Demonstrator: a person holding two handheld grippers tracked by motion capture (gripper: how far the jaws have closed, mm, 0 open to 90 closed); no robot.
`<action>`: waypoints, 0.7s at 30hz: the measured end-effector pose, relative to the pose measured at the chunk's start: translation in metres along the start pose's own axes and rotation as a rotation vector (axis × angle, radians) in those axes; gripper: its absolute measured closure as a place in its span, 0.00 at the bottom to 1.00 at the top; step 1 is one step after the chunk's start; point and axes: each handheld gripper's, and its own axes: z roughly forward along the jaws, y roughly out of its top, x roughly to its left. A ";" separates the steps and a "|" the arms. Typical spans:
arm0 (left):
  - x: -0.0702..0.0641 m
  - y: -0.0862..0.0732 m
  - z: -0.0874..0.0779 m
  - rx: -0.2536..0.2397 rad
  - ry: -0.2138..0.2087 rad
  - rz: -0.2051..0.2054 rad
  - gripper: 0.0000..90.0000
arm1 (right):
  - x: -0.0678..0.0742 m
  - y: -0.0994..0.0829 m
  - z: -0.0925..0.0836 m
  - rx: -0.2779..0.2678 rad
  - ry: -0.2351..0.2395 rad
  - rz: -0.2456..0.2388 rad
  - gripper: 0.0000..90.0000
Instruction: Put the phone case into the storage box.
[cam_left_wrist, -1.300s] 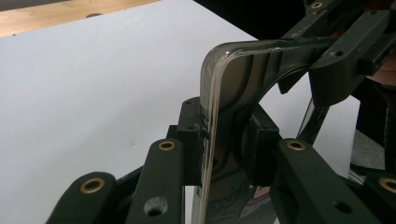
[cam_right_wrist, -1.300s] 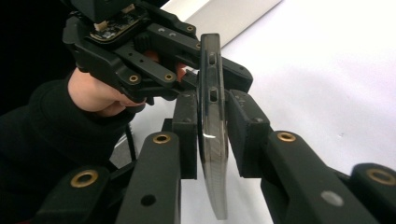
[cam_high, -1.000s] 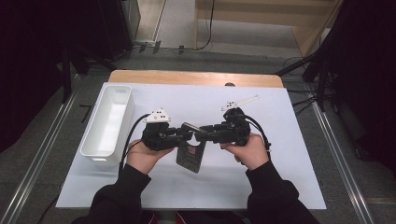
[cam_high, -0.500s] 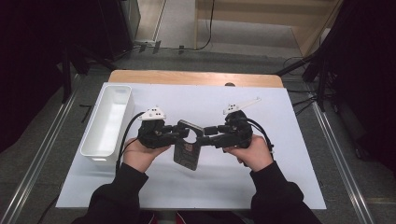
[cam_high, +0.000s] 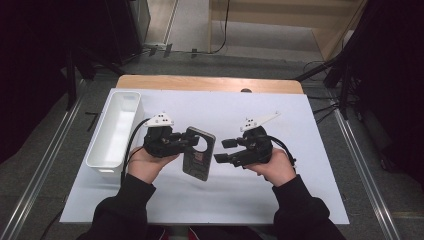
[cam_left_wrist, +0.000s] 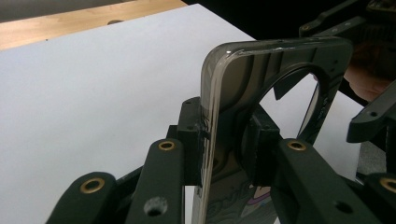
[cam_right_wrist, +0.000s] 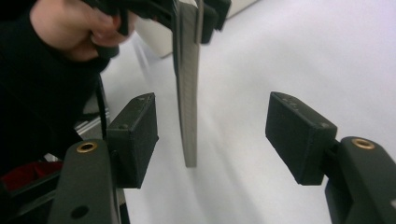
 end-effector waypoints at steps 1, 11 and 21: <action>0.000 0.000 -0.001 -0.002 0.001 0.000 0.80 | 0.000 -0.001 0.000 0.005 -0.001 0.002 0.36; 0.002 0.000 -0.003 -0.006 0.004 -0.002 0.80 | -0.005 -0.016 -0.004 0.002 -0.029 -0.011 0.34; 0.003 0.000 -0.004 -0.008 0.009 -0.003 0.80 | -0.010 -0.033 -0.007 0.004 -0.069 -0.028 0.33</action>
